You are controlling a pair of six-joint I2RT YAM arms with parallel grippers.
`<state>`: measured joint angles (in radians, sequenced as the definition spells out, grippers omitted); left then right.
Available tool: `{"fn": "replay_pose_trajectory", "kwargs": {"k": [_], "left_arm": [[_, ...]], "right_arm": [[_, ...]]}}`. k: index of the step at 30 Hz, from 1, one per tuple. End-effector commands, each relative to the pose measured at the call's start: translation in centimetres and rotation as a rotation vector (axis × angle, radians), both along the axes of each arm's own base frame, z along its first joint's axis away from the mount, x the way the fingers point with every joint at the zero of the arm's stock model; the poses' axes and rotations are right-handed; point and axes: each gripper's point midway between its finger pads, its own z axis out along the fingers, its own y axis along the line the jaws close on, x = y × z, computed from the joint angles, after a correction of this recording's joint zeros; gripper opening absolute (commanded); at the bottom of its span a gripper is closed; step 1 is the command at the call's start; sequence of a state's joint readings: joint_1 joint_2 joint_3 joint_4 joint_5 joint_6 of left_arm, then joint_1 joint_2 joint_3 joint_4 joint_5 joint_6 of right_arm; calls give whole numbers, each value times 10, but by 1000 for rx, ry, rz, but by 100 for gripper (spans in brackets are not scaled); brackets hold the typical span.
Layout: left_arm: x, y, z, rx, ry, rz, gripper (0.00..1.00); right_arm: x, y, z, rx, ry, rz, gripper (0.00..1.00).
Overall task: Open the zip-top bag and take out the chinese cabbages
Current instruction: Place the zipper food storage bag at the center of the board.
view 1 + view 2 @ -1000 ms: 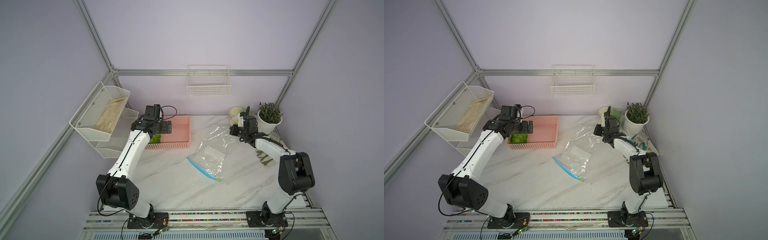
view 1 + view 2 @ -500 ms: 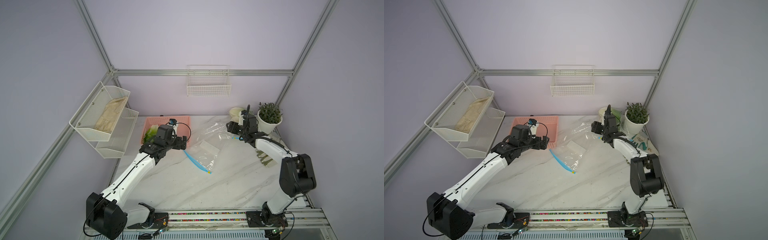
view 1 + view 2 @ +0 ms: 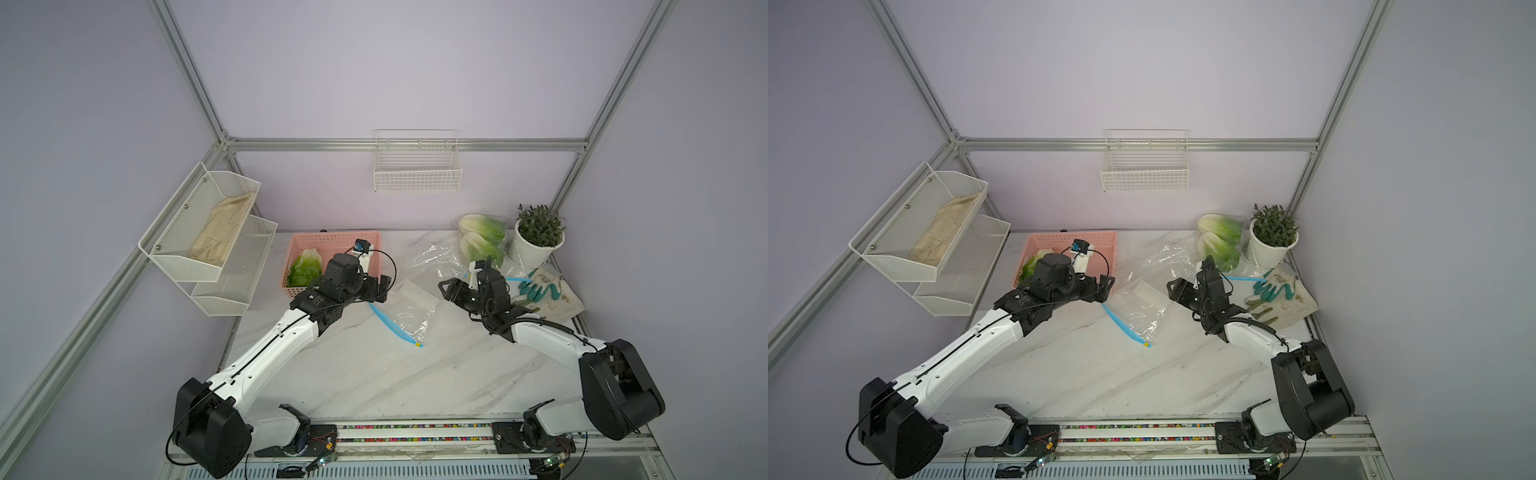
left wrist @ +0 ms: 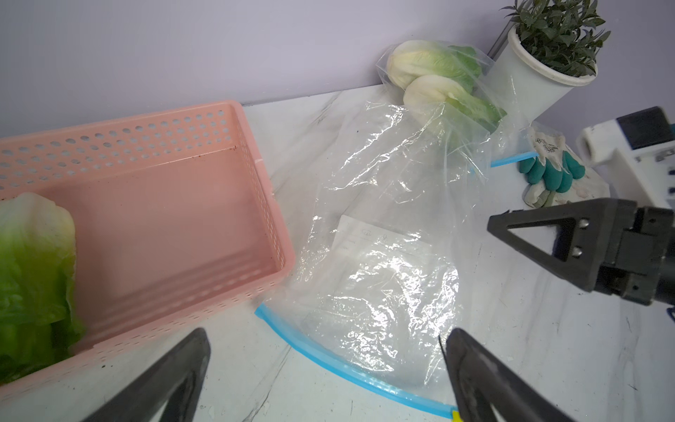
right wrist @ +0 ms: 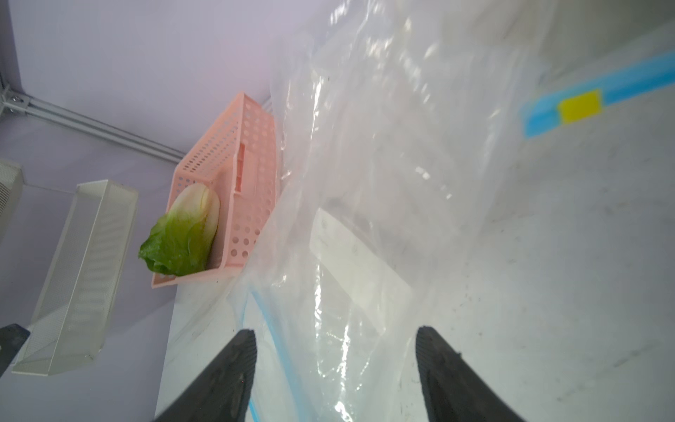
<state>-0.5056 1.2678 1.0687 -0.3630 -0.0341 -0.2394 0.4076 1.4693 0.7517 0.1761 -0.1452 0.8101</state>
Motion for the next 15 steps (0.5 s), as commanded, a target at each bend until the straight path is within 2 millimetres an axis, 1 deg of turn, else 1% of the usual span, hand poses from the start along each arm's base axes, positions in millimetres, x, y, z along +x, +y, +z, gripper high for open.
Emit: {"fn": "replay_pose_trajectory", "kwargs": {"k": [1, 4, 5, 6, 7, 9, 10, 13, 15], "left_arm": [[-7, 2, 7, -11, -46, -5, 100], [-12, 4, 4, -13, -41, -9, 100], [-14, 4, 4, -16, -40, -11, 100], [-15, 5, 3, -18, -39, -10, 100], [-17, 5, 3, -21, -39, -11, 100], [-19, 7, 2, -22, -38, -10, 100], [-21, 7, 2, -23, -39, -10, 100], [-24, 9, 2, -28, -41, -11, 100], [-26, 9, 0, -28, -39, -12, 100]], "right_arm": [[10, 15, 5, 106, -16, -80, 69], [16, 24, -8, 92, 15, -71, 64], [20, 24, -12, 74, 20, -73, 60], [23, 25, -16, 47, 21, -64, 44], [26, 25, -18, 33, 19, -64, 33], [39, 24, -21, -19, 5, -60, 7], [45, 24, -21, -35, 1, -48, 1], [70, 30, -25, -81, -12, 2, 0], [91, 34, -31, -107, -13, 30, 0]]}}
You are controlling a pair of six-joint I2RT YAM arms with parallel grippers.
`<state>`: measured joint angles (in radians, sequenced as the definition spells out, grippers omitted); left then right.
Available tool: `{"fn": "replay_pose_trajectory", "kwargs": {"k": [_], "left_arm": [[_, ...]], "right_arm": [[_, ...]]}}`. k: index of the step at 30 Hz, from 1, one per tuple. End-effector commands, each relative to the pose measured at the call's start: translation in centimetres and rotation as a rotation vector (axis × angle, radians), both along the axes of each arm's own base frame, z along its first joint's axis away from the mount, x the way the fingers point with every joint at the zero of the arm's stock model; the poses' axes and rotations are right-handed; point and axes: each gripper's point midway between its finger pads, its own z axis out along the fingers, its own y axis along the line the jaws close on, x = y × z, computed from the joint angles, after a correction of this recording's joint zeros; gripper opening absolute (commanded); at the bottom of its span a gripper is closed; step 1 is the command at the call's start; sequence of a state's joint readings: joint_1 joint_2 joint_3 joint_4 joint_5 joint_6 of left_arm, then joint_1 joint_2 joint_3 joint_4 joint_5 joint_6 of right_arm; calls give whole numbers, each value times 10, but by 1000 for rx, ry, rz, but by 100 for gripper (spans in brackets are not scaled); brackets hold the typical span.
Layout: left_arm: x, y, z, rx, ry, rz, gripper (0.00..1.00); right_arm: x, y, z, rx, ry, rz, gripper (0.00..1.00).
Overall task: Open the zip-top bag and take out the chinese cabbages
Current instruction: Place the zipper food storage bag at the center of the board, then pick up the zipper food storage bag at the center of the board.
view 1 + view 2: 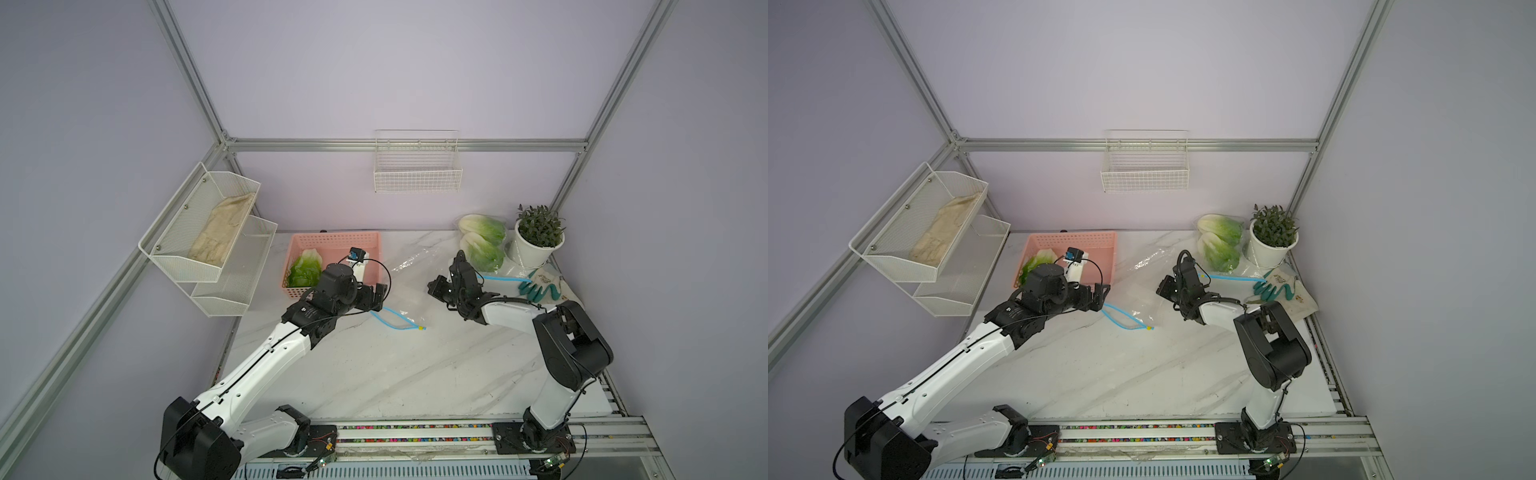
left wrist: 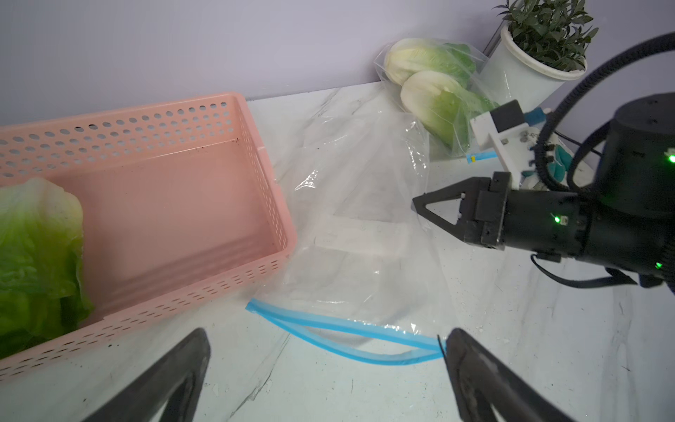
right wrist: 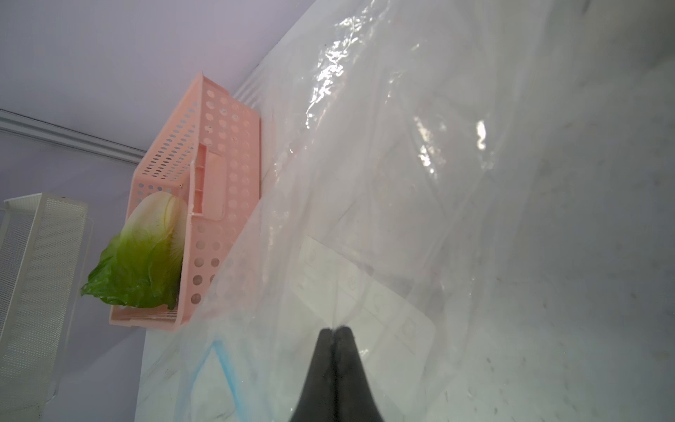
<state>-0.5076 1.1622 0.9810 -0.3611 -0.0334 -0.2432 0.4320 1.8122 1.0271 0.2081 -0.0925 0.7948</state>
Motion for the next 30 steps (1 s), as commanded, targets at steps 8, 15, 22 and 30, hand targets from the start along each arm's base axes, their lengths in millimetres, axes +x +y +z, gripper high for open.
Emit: {"fn": "replay_pose_trajectory", "kwargs": {"k": [8, 15, 22, 30], "left_arm": [[-8, -1, -3, -21, -11, -10, 100], [-5, -9, -7, -34, 8, -30, 100], [-6, -24, -9, -41, -40, -83, 100], [-12, -59, -5, 19, -118, -219, 100]], "right_arm": [[95, 1, -4, -104, -101, 88, 0], [114, -14, 29, -81, -192, 87, 34], [51, -70, 67, -4, -244, -44, 72], [-12, -188, 49, 230, -180, -406, 73]]}}
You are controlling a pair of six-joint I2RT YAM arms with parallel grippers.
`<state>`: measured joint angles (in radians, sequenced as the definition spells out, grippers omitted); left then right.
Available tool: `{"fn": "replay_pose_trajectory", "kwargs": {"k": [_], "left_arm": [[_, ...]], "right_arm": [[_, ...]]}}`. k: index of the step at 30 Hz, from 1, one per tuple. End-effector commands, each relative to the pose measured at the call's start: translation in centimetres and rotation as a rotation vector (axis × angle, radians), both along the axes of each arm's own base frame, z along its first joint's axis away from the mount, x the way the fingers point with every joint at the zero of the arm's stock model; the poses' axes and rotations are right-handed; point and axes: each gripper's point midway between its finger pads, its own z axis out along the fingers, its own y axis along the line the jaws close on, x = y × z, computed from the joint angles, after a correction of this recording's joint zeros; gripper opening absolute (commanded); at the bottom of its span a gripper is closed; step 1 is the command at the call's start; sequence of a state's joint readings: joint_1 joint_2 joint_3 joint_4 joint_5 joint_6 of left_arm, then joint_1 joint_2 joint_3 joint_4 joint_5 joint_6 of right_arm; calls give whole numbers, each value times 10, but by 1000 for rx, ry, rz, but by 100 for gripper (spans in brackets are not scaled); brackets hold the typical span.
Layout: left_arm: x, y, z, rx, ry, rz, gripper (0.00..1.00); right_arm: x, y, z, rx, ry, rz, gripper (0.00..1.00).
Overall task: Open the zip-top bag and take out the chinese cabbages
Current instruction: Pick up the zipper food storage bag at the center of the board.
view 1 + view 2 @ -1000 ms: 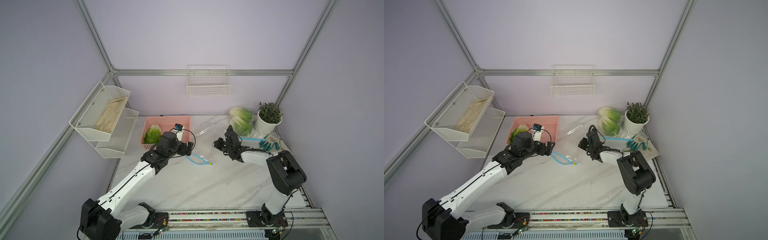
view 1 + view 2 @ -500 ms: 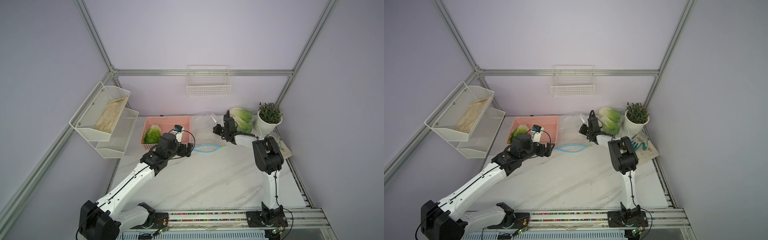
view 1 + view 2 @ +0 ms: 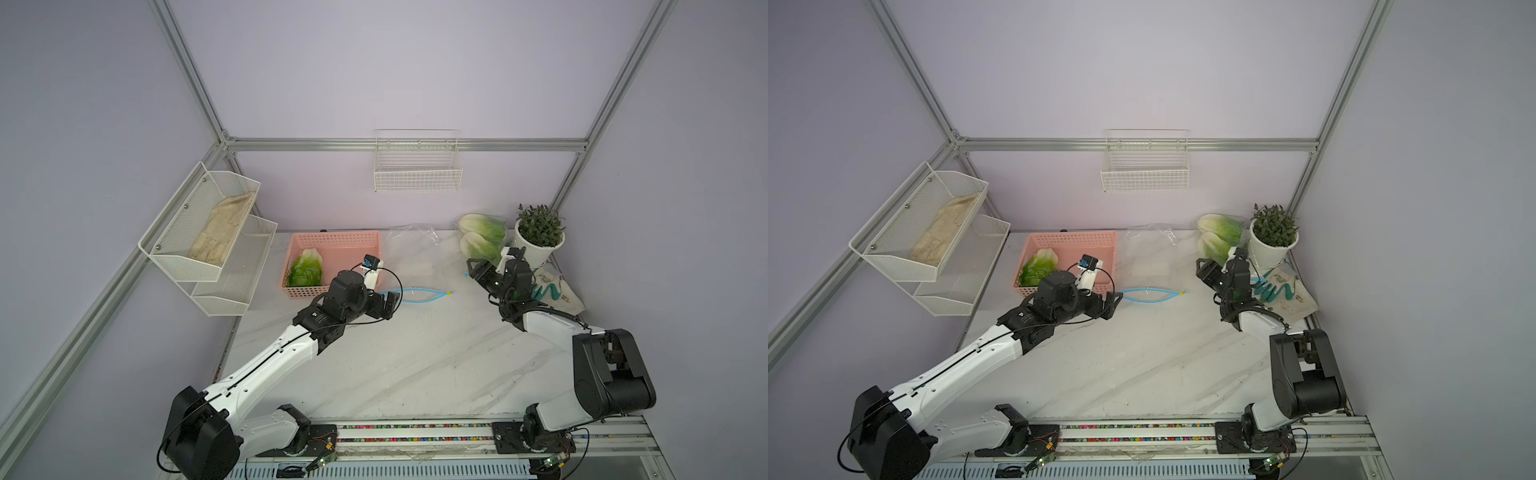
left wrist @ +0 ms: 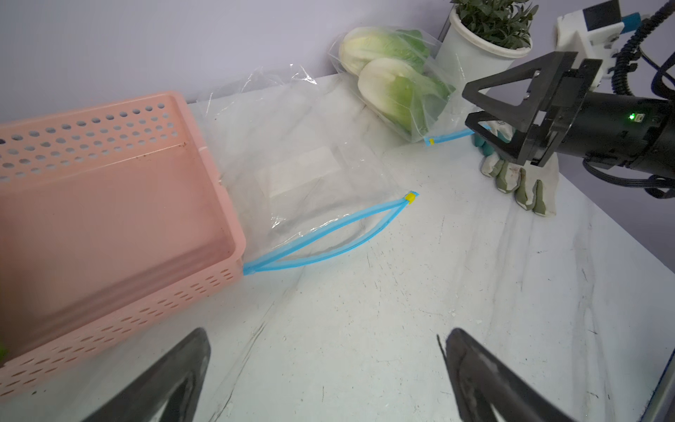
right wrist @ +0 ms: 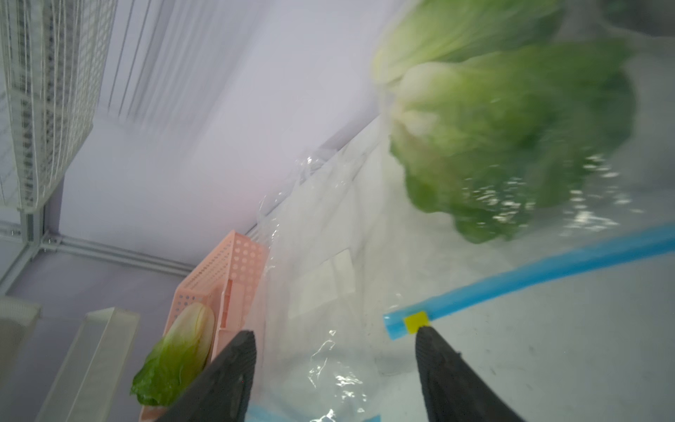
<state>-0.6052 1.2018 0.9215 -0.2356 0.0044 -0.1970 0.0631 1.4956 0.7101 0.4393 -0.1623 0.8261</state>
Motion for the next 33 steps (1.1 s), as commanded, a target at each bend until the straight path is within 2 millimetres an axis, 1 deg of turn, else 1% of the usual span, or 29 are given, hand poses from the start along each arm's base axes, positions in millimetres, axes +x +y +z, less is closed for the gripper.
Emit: {"fn": "replay_pose_trajectory", "kwargs": {"k": [1, 5, 8, 11, 17, 19, 21, 22, 24, 26, 30, 33], "left_arm": [[-1, -19, 10, 23, -93, -78, 100], [-6, -34, 10, 49, -107, -128, 100], [-13, -44, 8, 91, -133, -172, 100], [-14, -45, 5, 117, -136, -175, 100], [-19, -50, 4, 136, -150, -210, 100], [-21, -52, 4, 143, -155, -222, 100], [-22, -54, 3, 145, -155, -231, 100], [-22, -54, 2, 147, -153, -234, 100], [-22, -55, 0, 150, -150, -235, 100], [-22, -55, -2, 156, -149, -235, 100], [-20, -56, -4, 162, -149, -232, 100], [-20, -59, -5, 160, -150, -240, 100]], "right_arm": [[-2, -20, -13, 144, 22, -63, 74], [8, -21, -26, 222, 42, -54, 76], [18, -21, -42, 273, 77, -75, 72], [29, -21, -53, 312, 87, -82, 69], [51, -17, -67, 329, 93, -51, 68], [57, -17, -73, 337, 103, -33, 65], [62, -17, -77, 361, 101, -13, 57], [64, -17, -77, 366, 96, -7, 49], [66, -19, -74, 371, 88, -7, 27], [65, -19, -65, 365, 70, -2, 15], [55, -19, -42, 344, 30, 4, 2], [44, -21, -27, 322, 13, 1, 1]]}}
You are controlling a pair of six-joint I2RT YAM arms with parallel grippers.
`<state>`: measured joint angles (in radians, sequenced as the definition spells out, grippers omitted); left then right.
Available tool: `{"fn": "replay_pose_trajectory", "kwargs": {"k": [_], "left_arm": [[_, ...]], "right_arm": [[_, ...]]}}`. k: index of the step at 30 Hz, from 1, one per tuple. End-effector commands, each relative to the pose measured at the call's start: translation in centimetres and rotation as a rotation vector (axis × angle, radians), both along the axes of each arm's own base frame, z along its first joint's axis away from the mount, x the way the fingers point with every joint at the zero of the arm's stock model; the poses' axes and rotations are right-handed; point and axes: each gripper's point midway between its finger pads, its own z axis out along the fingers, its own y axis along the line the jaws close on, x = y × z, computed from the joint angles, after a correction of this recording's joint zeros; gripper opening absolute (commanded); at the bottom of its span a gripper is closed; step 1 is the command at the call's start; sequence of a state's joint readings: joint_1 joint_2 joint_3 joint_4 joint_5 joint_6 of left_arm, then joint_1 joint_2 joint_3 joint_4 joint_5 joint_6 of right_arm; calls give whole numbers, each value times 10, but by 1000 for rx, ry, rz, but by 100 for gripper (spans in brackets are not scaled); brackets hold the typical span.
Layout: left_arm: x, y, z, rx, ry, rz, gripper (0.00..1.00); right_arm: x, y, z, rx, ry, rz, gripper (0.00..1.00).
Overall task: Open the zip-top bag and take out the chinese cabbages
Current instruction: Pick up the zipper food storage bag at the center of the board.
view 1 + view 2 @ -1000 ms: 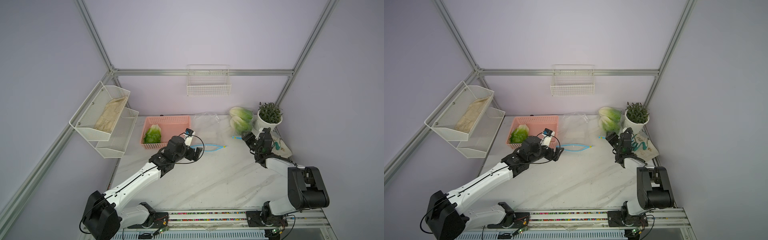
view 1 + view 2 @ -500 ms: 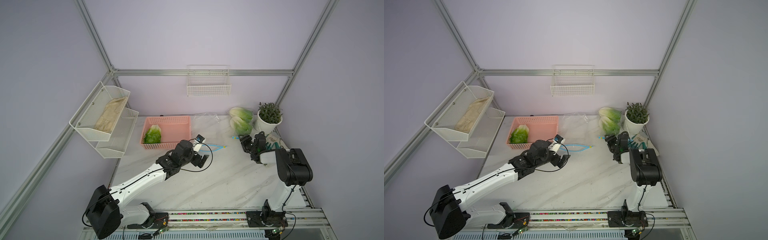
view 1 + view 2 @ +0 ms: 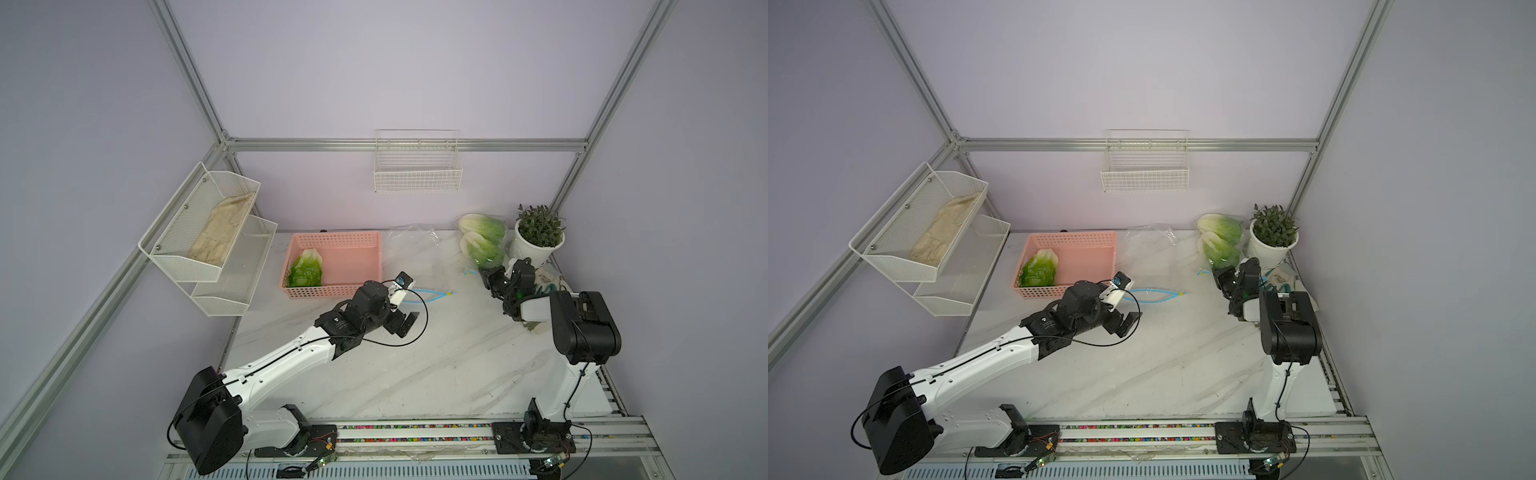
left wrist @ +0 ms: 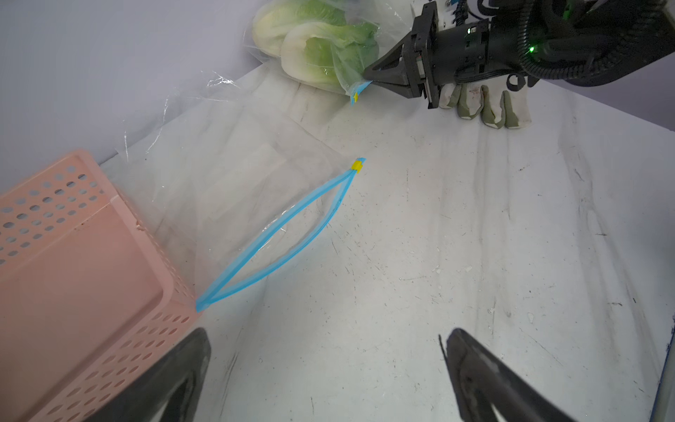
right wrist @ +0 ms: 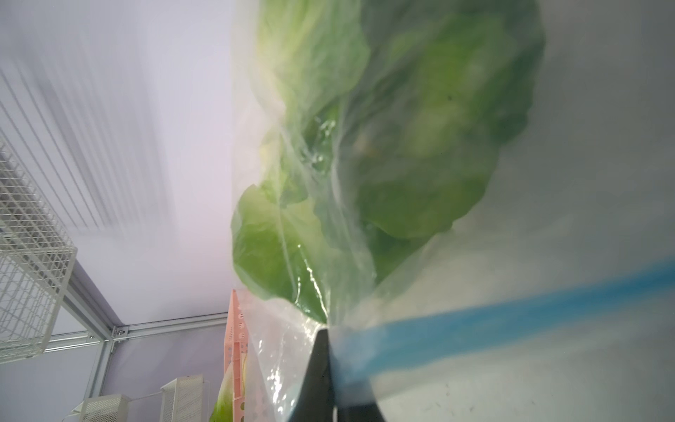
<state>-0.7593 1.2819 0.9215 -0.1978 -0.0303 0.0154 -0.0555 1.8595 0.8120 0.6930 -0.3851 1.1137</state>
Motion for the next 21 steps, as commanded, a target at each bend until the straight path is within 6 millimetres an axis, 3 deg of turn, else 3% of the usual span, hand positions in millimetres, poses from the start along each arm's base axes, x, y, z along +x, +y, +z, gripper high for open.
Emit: {"fn": "replay_pose_trajectory", "kwargs": {"k": [1, 5, 12, 18, 19, 21], "left_arm": [[5, -8, 16, -30, -55, -17, 100], [4, -14, 17, -33, -79, -56, 100], [12, -32, 42, -38, -258, -160, 100], [23, -63, 75, -43, -425, -283, 100], [29, -71, 69, -36, -425, -297, 100], [32, -85, 76, -40, -465, -355, 100]], "right_arm": [[-8, -3, 38, -20, -81, -8, 1], [-24, -2, 59, -75, -98, 10, 1], [-58, 4, 101, -221, -105, 89, 0], [-100, 13, 127, -270, -105, 152, 0], [-108, 14, 132, -267, -110, 149, 0], [-121, 14, 140, -264, -118, 145, 0]]}}
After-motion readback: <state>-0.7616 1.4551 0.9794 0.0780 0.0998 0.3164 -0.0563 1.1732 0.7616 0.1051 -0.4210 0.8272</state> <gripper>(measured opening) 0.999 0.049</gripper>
